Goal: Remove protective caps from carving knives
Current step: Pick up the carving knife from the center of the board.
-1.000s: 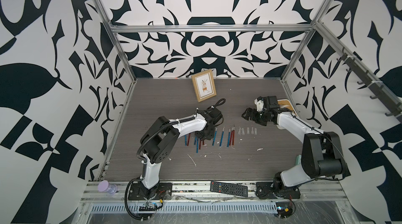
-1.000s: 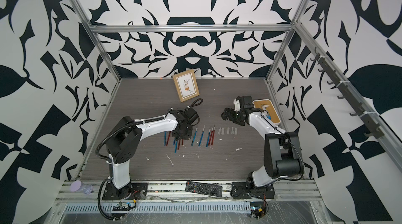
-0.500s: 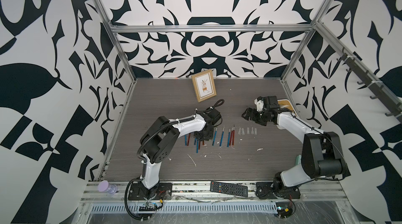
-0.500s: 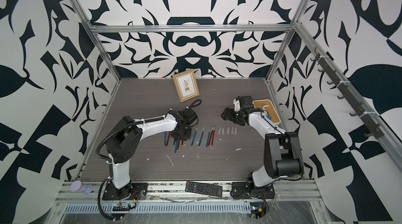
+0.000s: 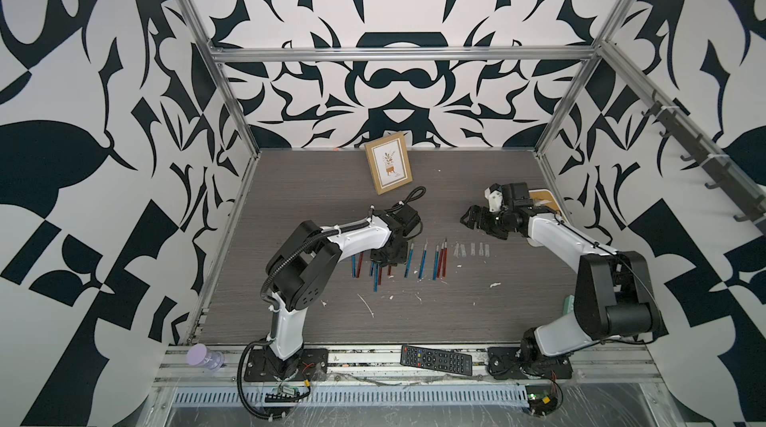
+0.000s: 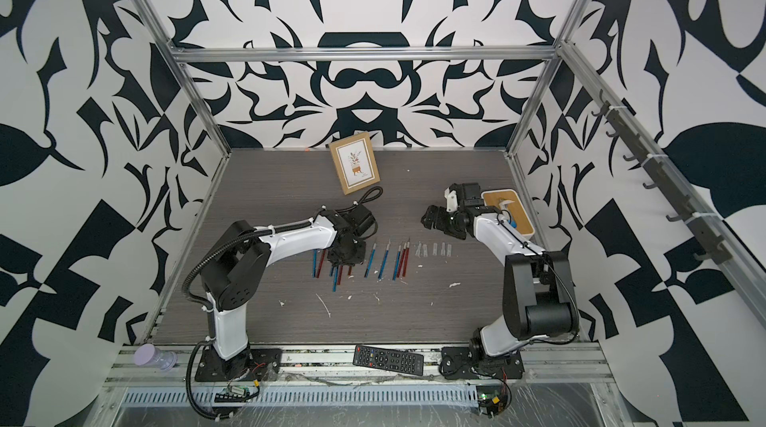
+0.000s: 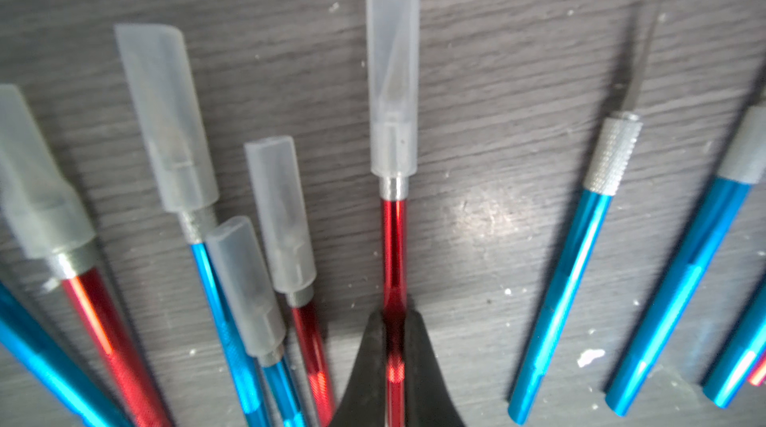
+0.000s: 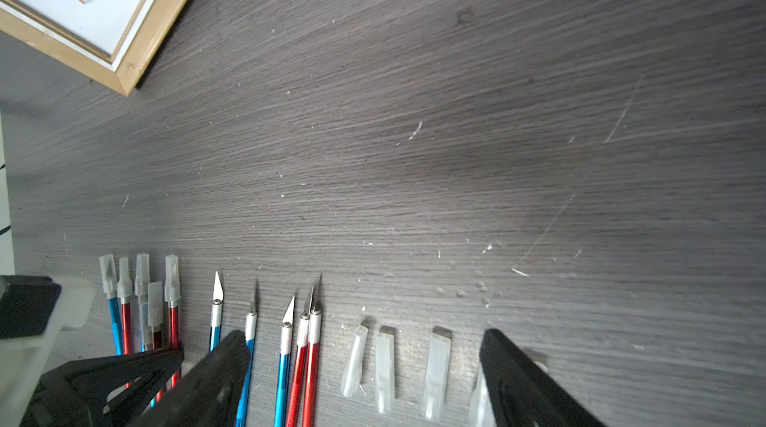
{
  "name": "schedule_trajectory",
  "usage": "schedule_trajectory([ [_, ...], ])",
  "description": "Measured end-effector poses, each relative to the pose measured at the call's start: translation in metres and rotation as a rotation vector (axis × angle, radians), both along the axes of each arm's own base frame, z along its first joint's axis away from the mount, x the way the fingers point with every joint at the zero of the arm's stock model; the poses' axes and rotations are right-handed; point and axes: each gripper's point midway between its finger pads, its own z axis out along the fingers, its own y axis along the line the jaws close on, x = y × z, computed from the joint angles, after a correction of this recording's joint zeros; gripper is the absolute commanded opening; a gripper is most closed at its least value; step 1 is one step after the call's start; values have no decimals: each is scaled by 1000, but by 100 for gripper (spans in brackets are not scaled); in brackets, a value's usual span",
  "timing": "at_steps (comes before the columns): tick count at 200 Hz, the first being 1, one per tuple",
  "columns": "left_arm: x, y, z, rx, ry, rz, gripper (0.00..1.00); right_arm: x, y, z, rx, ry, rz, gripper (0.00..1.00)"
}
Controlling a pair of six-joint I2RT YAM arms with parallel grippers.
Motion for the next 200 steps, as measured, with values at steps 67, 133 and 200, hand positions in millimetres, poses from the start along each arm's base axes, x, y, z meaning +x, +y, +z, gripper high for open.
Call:
schedule_trajectory([
  [67, -4, -15, 29, -266, -5, 5, 0, -4, 16, -8, 88, 49, 32, 87],
  [133, 7, -40, 53, -571, 6, 13, 0, -5, 68, 10, 256, 27, 137, 80],
  [200, 9, -56, 67, -672, 11, -11, 0, -14, 128, 22, 340, 23, 259, 64],
])
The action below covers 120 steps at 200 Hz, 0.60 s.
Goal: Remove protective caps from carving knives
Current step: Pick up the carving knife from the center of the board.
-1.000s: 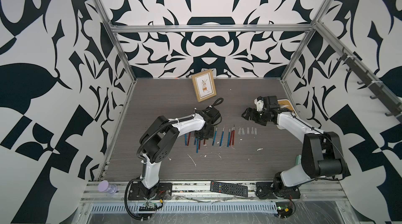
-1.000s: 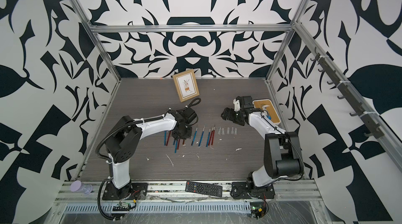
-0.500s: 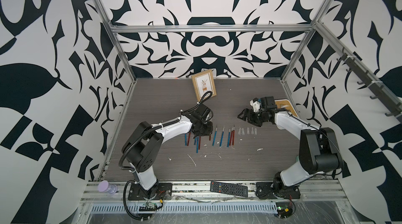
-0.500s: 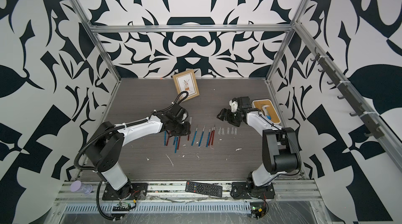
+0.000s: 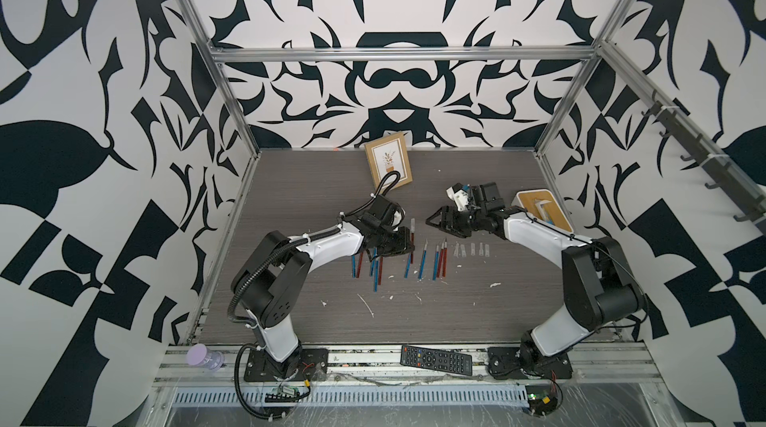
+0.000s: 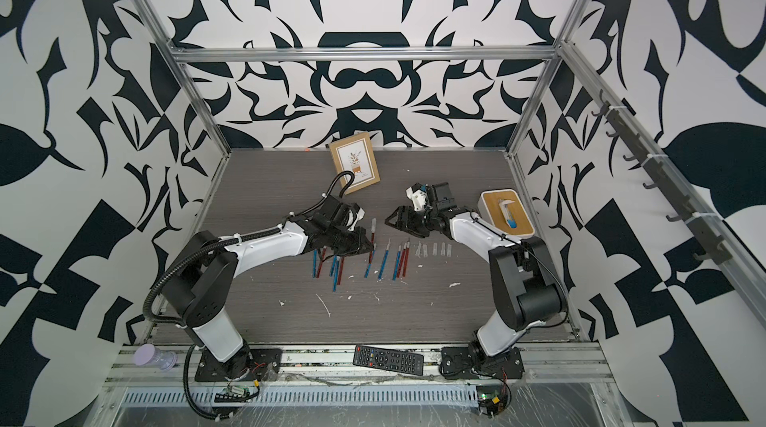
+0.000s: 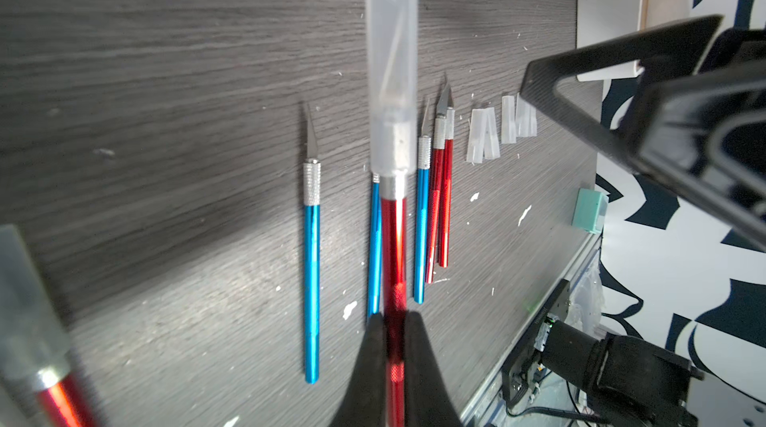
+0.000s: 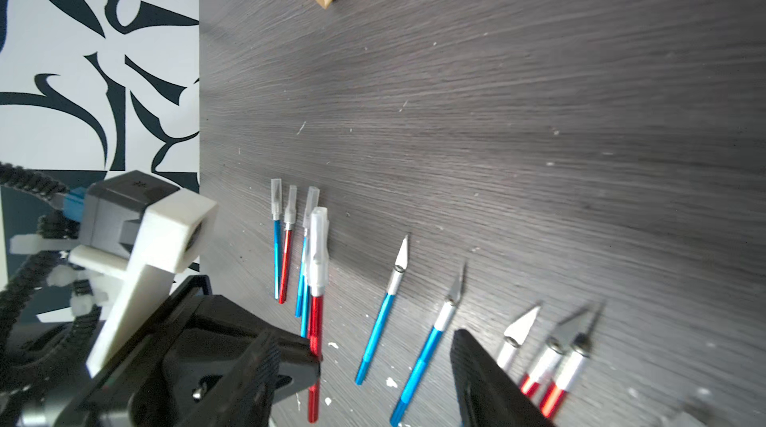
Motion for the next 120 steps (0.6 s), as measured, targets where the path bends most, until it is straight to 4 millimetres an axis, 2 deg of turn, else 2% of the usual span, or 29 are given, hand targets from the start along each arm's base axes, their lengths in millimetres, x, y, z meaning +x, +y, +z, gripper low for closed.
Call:
schedule_trajectory([
  [120, -2, 0, -2, 32, -17, -11, 0, 14, 40, -7, 28, 17, 47, 49],
])
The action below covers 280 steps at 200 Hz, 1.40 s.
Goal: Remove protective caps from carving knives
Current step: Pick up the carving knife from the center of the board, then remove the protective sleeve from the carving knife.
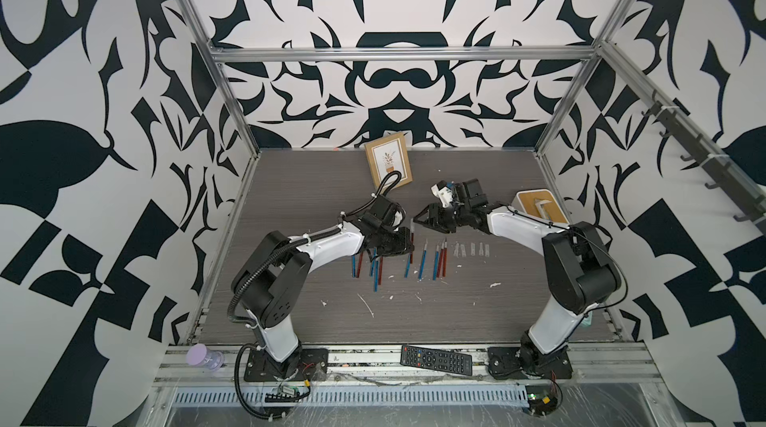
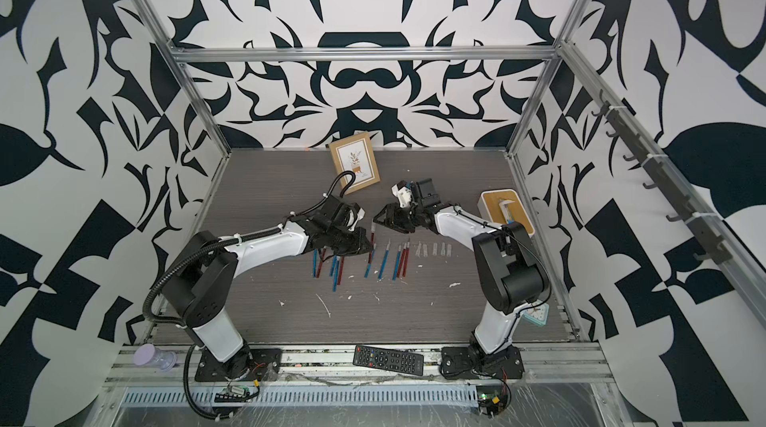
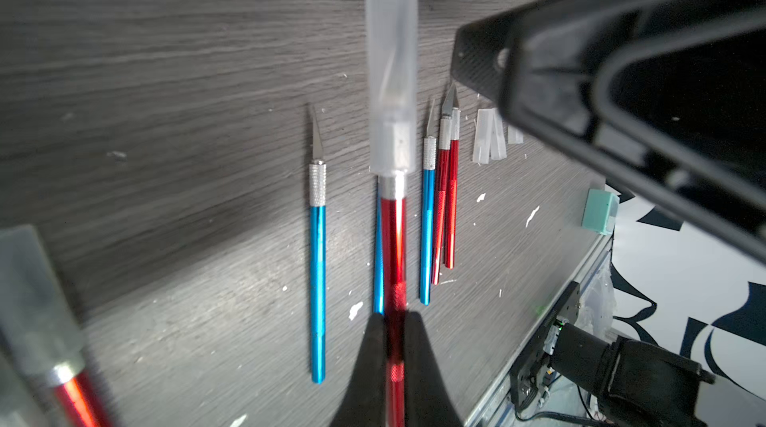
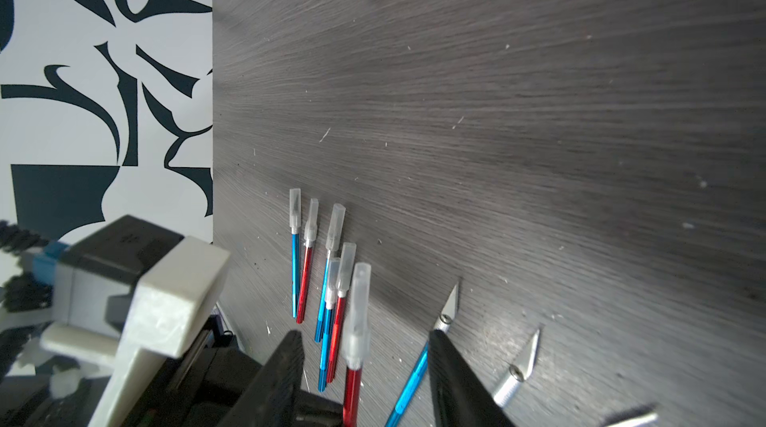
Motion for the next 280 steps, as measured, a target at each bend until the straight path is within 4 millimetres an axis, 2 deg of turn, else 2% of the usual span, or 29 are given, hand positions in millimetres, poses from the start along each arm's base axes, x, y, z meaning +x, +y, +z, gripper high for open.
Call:
schedule_trajectory([
  [57, -2, 1, -2, 19, -3, -7, 0, 1, 10, -12, -2, 32, 11, 40],
  [150, -2, 2, -3, 25, -8, -8, 0, 5, 20, -17, 8, 39, 17, 26],
  [195, -2, 2, -3, 26, -8, -8, 0, 7, 22, -18, 10, 42, 17, 11],
  [280, -1, 3, -3, 29, -17, -12, 0, 11, 22, -12, 40, 48, 7, 8],
])
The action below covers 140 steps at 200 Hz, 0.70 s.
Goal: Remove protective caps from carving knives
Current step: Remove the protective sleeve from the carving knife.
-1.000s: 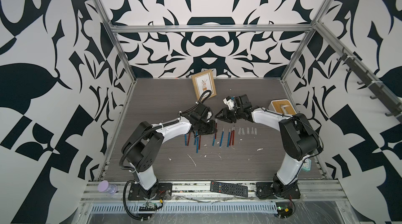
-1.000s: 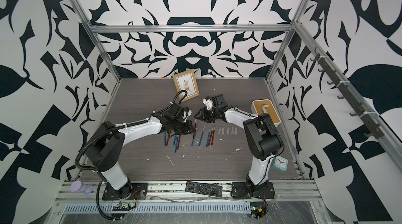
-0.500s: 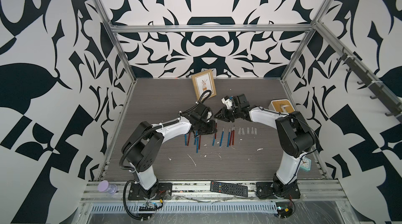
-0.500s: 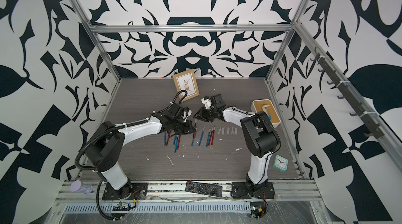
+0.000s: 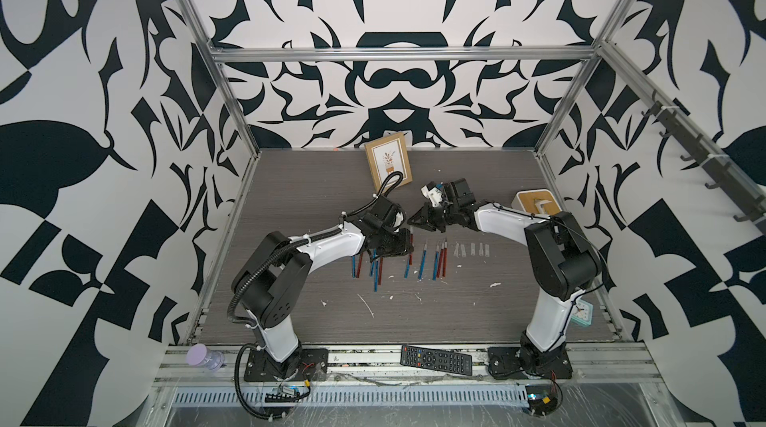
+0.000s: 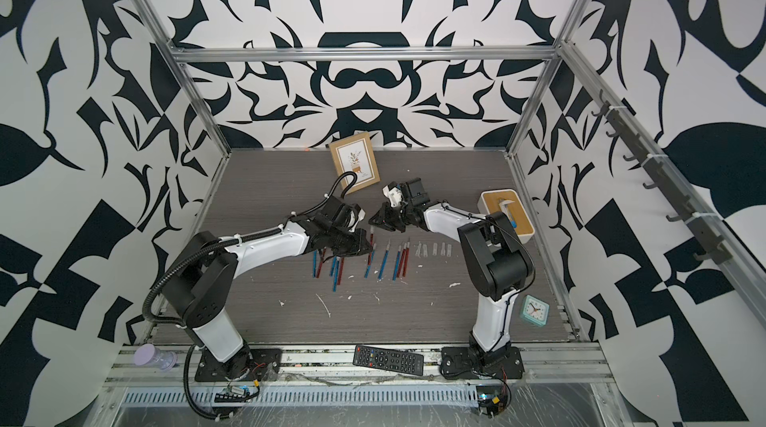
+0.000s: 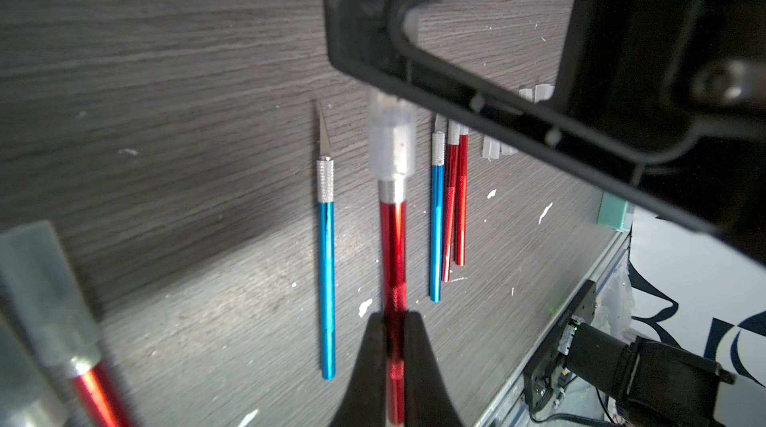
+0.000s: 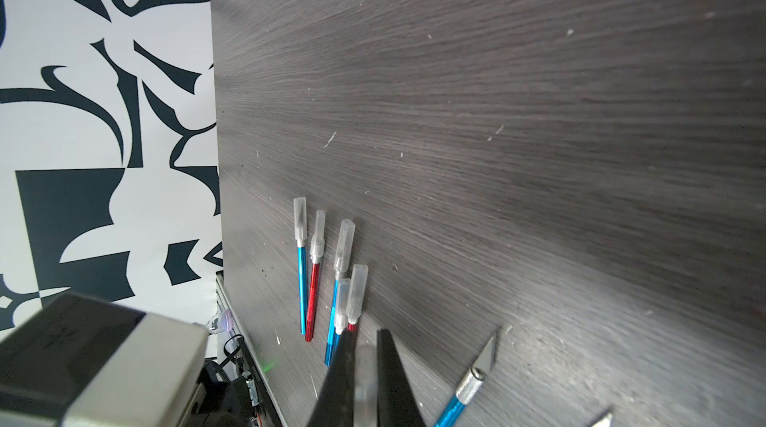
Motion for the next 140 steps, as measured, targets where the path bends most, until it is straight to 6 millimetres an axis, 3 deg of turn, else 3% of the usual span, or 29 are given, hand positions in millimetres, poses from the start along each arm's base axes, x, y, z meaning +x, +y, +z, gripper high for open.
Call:
schedule_trajectory([
  [53, 5, -6, 6, -17, -31, -15, 0, 8, -12, 4, 35, 20, -26, 8],
  [101, -12, -10, -5, 5, 10, -66, 0, 29, -31, 10, 46, -20, -91, 8],
  [140, -18, -11, -13, 29, 29, -86, 0, 32, -34, 10, 40, -27, -104, 8],
])
